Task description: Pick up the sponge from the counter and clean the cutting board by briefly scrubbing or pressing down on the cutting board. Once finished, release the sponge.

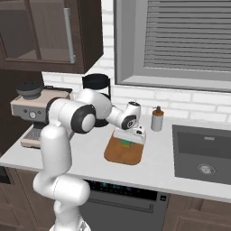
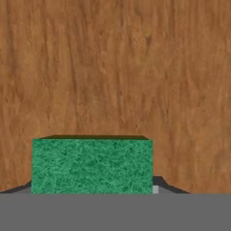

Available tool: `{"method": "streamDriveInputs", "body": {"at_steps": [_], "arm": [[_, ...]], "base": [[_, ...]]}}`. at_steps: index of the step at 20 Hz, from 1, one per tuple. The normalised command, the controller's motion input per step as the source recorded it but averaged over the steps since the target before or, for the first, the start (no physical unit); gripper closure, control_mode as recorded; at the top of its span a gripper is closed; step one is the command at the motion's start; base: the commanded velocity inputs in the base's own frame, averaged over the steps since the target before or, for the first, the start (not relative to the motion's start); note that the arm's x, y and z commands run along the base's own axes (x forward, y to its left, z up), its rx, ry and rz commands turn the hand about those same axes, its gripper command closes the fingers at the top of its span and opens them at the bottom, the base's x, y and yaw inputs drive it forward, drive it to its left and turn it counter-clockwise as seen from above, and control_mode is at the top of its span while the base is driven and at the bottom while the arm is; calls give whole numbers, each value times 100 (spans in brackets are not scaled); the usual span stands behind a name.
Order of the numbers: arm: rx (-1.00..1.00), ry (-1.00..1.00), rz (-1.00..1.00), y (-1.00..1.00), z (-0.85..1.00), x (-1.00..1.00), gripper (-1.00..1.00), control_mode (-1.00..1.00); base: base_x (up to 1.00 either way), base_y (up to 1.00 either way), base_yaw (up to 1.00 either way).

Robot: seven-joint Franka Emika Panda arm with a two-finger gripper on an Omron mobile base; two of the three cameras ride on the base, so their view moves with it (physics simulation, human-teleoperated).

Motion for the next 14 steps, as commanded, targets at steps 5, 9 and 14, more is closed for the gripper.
{"method": "streamDriveInputs", "body": {"at_steps": [5, 9, 14], "arm": [[0, 2, 0, 0, -47, 11, 100, -100], [1, 0, 0, 0, 11, 33, 100, -100], [1, 0, 0, -2, 10, 32, 100, -100]], "base": [[0, 0, 0], [0, 0, 0], [0, 0, 0]]}}
